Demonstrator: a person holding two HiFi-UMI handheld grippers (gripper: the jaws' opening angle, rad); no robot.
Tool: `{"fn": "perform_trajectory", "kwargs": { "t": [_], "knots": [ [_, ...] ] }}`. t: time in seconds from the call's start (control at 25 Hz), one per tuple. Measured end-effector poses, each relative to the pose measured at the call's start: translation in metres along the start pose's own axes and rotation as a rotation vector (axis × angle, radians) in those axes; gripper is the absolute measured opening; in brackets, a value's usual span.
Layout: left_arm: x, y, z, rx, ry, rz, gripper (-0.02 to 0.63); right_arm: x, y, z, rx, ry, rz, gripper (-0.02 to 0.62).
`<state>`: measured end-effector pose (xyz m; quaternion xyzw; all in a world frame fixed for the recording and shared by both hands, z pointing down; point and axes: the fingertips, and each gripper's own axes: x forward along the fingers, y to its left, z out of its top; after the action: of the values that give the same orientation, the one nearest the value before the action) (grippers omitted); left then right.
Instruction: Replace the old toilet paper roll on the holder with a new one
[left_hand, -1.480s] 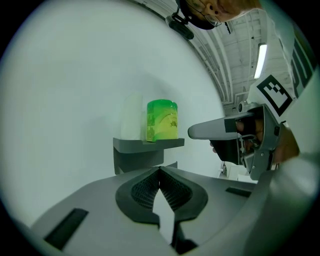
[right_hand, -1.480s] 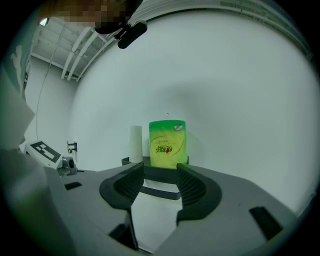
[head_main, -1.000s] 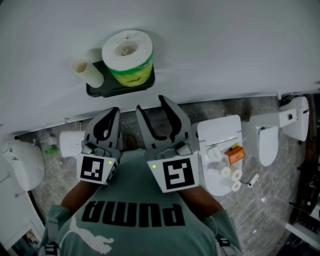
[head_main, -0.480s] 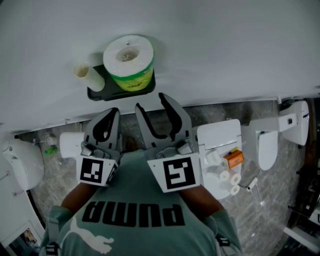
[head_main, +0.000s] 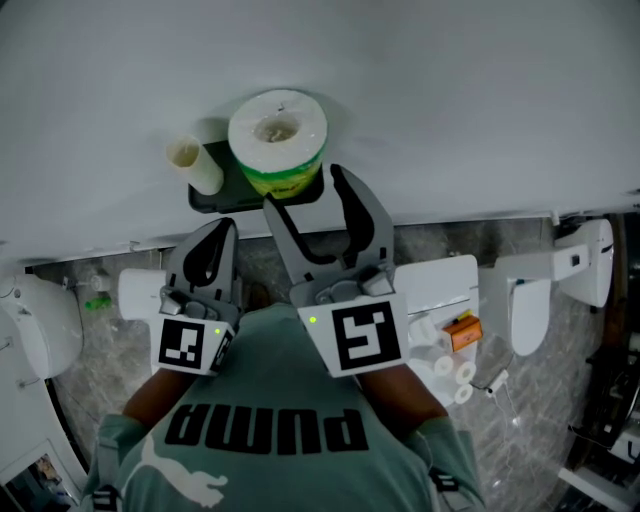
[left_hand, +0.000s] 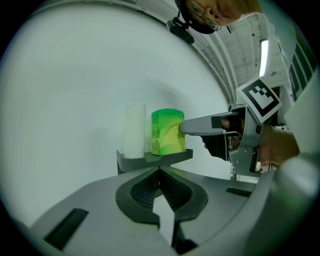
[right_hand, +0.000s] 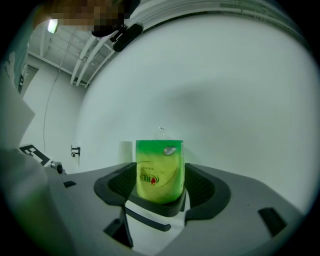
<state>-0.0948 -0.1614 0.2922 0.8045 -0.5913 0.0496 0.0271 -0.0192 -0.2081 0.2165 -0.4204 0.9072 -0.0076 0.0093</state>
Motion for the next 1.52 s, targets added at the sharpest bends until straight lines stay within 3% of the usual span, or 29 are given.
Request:
{"fn": "perform_trajectory", "kwargs": {
  "t": [0.2, 0.52, 0.84, 1.2, 1.52],
  "knots": [
    [-0.001, 0.011, 0.002, 0.002, -0.011, 0.019, 0.003, 0.018, 0.003, 0.014, -0.014, -0.014, 0.030, 0.353],
    [-0.007, 0.024, 0.001, -0.008, -0.032, 0.041, 0.003, 0.039, 0.007, 0.020, -0.044, -0.008, 0.035, 0.410],
    [-0.011, 0.030, -0.001, -0.006, -0.013, 0.031, 0.003, 0.047, 0.003, 0.021, -0.058, -0.014, -0.006, 0.411],
    [-0.008, 0.018, -0.004, -0.014, -0.008, -0.024, 0.003, 0.026, -0.006, 0.036, 0.007, -0.080, -0.041, 0.411],
    [0.000, -0.009, -0.010, 0.006, 0.010, -0.127, 0.003, -0.010, -0.032, 0.036, 0.052, -0.097, -0.127, 0.411]
  ]
}}
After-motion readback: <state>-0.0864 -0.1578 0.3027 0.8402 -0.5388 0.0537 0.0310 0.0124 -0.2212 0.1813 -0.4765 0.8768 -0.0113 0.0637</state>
